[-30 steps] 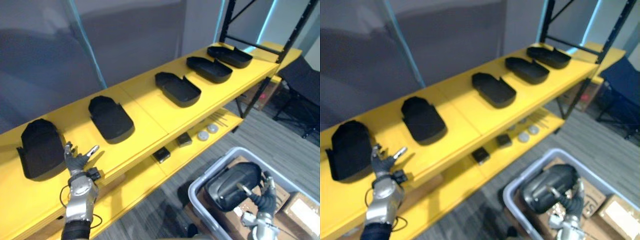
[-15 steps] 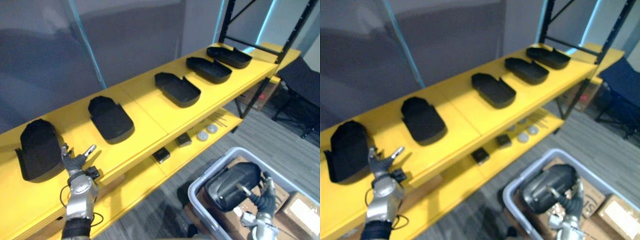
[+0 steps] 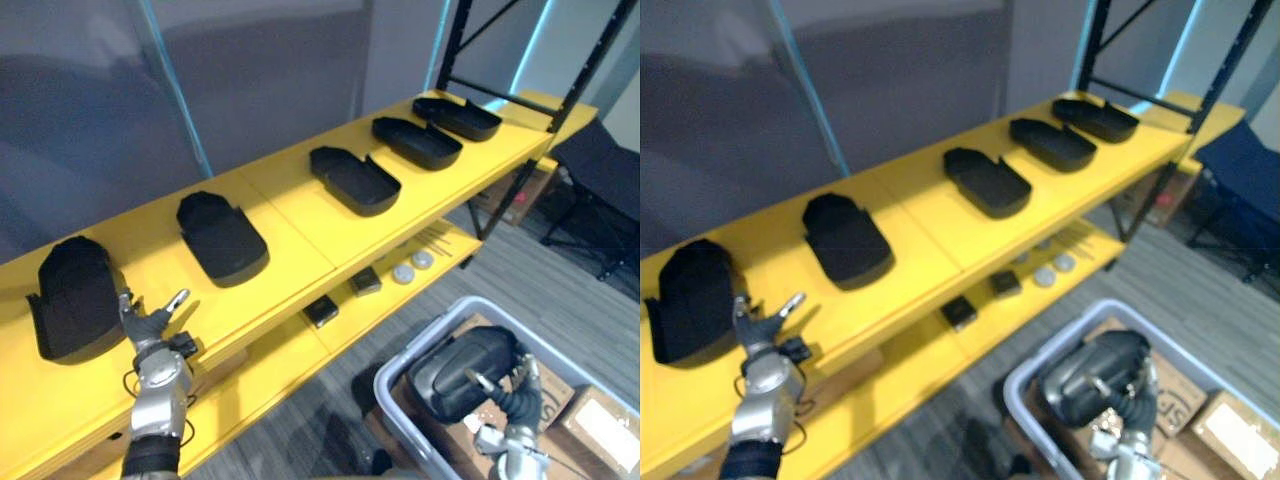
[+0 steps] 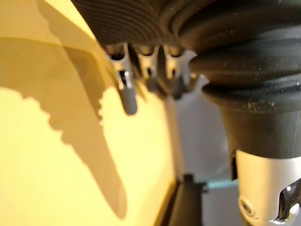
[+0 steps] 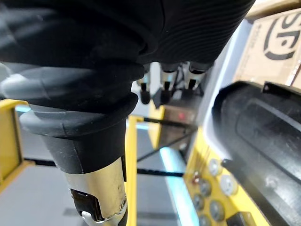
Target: Walk over and take plastic housings, then place them on the shelf
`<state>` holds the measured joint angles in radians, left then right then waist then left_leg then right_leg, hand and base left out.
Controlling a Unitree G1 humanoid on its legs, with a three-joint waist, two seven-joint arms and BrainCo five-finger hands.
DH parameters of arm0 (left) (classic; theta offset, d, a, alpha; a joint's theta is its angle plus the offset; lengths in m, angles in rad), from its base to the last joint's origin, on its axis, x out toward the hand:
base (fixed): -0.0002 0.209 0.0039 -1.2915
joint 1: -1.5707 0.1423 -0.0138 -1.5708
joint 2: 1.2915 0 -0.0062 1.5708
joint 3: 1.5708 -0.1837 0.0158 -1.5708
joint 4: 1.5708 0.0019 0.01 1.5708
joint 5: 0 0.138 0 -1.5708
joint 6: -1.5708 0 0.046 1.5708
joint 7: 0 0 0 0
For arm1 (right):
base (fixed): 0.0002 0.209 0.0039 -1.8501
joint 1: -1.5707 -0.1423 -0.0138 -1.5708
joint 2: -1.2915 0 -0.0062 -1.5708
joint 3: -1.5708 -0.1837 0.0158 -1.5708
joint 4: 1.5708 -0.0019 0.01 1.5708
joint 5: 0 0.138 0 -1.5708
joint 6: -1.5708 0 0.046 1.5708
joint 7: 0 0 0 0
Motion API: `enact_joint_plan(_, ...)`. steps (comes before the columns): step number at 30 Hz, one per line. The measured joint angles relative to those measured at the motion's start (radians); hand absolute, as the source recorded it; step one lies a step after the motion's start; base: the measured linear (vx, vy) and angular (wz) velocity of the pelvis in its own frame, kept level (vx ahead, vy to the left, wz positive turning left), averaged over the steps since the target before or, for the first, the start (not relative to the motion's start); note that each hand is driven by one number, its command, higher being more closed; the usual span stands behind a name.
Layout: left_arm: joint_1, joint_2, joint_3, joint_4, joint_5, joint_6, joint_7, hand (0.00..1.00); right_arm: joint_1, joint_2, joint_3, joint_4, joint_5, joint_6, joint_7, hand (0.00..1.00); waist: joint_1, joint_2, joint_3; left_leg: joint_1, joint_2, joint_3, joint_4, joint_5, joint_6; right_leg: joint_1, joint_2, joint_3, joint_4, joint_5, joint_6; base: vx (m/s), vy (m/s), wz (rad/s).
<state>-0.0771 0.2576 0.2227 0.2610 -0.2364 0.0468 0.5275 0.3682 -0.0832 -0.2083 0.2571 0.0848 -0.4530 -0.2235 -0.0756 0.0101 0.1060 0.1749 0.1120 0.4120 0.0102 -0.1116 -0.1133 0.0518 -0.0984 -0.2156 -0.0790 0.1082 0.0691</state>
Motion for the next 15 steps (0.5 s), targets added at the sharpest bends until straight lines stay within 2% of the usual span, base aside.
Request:
enact_joint_plan(4,0.0,0.004,0.0,0.0,0.0,-0.014,-0.025,0.0,0.0,0.0,0.005,0.005,0.0,0.0,-0.016,0.0,-0.004,-0.004,0.002,-0.001,-0.004,-0.005,-0.004,0.002,0.001,0.0,-0.004,-0.005,0.0,0.001,0.002,-0.01,0.0,0.03)
enact_joint_plan(7,0.004,0.004,-0.008,-0.004,0.0,-0.048,-0.076,0.0,-0.002,0.0,0.004,0.021,-0.005,0.0,-0.027,0.0,-0.001,-0.01,0.005,-0.002,-0.006,-0.011,-0.006,0.002,0.001,0.001,-0.005,-0.007,0.0,0.001,0.002,-0.02,-0.006,0.05)
enact_joint_plan(10,0.073,-0.005,-0.037,-0.151,-0.007,-0.095,-0.16,0.0,-0.009,0.002,-0.004,0.013,-0.022,-0.005,-0.062,0.0,0.0,-0.011,0.004,-0.003,-0.006,-0.016,-0.007,0.002,0.001,0.004,-0.006,-0.011,0.0,0.001,0.002,-0.01,-0.005,0.04)
enact_joint_plan(12,0.123,-0.041,-0.061,-0.304,-0.033,-0.15,-0.236,0.0,-0.026,0.005,-0.019,-0.041,-0.024,-0.01,-0.089,0.0,0.003,-0.011,0.004,-0.003,-0.007,-0.019,-0.007,0.002,0.001,0.006,-0.007,-0.013,0.0,0.001,0.002,-0.01,-0.001,0.03)
enact_joint_plan(14,0.14,-0.062,-0.079,-0.372,-0.037,-0.181,-0.271,0.0,-0.041,0.006,-0.027,-0.096,-0.045,-0.014,-0.107,0.0,0.006,-0.011,0.004,-0.002,-0.007,-0.021,-0.007,0.002,0.001,0.008,-0.007,-0.016,0.0,0.002,0.002,-0.02,-0.007,0.05)
enact_joint_plan(15,0.164,-0.083,-0.085,-0.425,-0.042,-0.215,-0.305,0.0,-0.058,0.006,-0.025,-0.16,-0.072,-0.036,-0.127,0.0,0.006,-0.01,0.005,-0.001,-0.006,-0.025,-0.005,0.002,0.001,0.012,-0.007,-0.02,0.0,0.002,0.002,-0.03,-0.013,0.07)
